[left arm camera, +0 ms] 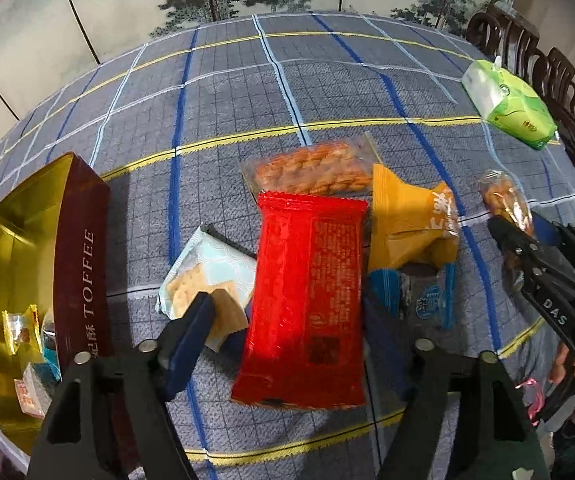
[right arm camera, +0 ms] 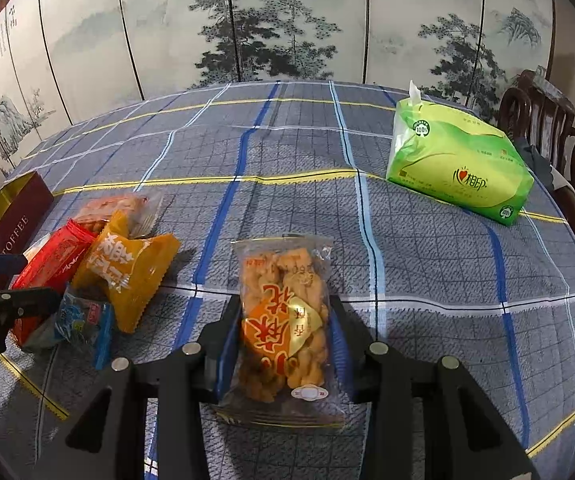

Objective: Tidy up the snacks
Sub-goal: 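Grasp the red wrapped pack with the left tool and carry it over the tin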

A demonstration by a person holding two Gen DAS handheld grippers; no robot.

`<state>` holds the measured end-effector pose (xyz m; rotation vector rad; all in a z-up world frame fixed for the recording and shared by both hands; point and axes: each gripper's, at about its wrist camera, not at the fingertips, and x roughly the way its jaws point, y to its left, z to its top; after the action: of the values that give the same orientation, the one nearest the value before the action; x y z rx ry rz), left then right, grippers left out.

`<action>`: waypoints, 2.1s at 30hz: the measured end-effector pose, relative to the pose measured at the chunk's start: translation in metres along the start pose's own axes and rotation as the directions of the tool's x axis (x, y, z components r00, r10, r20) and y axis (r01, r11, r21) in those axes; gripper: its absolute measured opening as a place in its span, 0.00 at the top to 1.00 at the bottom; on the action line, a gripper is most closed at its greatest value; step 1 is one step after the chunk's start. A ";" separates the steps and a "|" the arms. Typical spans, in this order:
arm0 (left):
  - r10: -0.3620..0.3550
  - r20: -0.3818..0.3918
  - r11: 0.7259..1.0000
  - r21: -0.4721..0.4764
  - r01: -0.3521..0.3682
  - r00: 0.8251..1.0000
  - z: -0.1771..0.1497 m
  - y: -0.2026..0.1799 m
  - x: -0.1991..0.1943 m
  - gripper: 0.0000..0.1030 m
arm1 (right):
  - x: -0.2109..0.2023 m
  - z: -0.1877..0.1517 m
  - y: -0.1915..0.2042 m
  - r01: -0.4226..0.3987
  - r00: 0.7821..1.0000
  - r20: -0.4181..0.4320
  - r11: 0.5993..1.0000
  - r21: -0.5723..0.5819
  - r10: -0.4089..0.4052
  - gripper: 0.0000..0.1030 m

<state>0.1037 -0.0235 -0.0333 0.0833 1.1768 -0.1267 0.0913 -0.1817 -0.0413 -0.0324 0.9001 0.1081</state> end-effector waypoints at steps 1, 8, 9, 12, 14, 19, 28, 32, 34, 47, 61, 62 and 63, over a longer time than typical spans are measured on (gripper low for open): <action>0.000 0.000 1.000 0.000 0.000 1.000 -0.001 0.001 -0.001 0.39 | 0.000 0.000 0.000 0.000 1.000 0.000 1.000 0.000 0.000 0.59; -0.030 0.005 1.000 -0.004 0.030 1.000 -0.009 0.005 -0.009 0.57 | 0.000 0.000 0.002 0.011 1.000 -0.002 1.000 -0.009 -0.011 0.59; -0.037 0.004 0.999 -0.008 0.037 0.999 -0.010 0.006 -0.010 0.58 | 0.000 0.000 0.002 0.013 1.000 -0.002 1.000 -0.011 -0.013 0.59; -0.045 -0.002 0.999 -0.015 0.045 0.999 -0.013 0.009 -0.014 0.58 | 0.000 0.001 0.003 0.020 1.000 -0.003 1.000 -0.017 -0.020 0.59; -0.039 0.005 0.999 -0.015 0.039 0.999 -0.016 0.010 -0.017 0.59 | 0.000 0.001 0.004 0.023 1.000 -0.004 1.000 -0.020 -0.023 0.59; -0.053 0.003 0.998 -0.033 0.053 0.999 -0.021 0.016 -0.023 0.59 | 0.001 0.001 0.006 0.030 1.000 -0.005 0.999 -0.026 -0.030 0.59; -0.057 0.032 0.998 -0.036 0.058 0.998 -0.022 0.024 -0.040 0.59 | 0.001 0.001 0.006 0.031 0.999 -0.005 0.999 -0.027 -0.032 0.59; -0.054 0.048 0.997 -0.051 0.056 0.997 -0.021 0.031 -0.048 0.59 | 0.001 0.001 0.006 0.031 0.999 -0.005 0.999 -0.027 -0.031 0.59; -0.048 0.058 0.997 -0.055 0.051 0.997 -0.020 0.034 -0.053 0.59 | 0.001 0.001 0.006 0.031 0.999 -0.005 0.999 -0.027 -0.032 0.59; 0.065 0.113 0.984 -0.170 -0.045 0.991 -0.012 0.104 -0.082 0.59 | 0.001 0.001 0.006 0.032 0.999 -0.005 0.999 -0.027 -0.032 0.59; 0.163 0.042 0.935 -0.326 -0.141 0.986 -0.034 0.188 -0.068 0.59 | 0.001 0.001 0.006 0.033 0.999 -0.005 0.999 -0.028 -0.033 0.59; 0.163 0.037 0.933 -0.331 -0.142 0.986 -0.036 0.190 -0.067 0.59 | 0.001 0.001 0.006 0.033 0.999 -0.005 0.999 -0.028 -0.033 0.59; 0.163 0.028 0.930 -0.337 -0.144 0.986 -0.037 0.194 -0.064 0.59 | 0.001 0.001 0.006 0.033 0.999 -0.005 0.999 -0.028 -0.033 0.59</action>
<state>0.0734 0.1774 0.0120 -0.1278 1.1172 0.2092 0.0921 -0.1756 -0.0415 -0.0735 0.9032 0.0896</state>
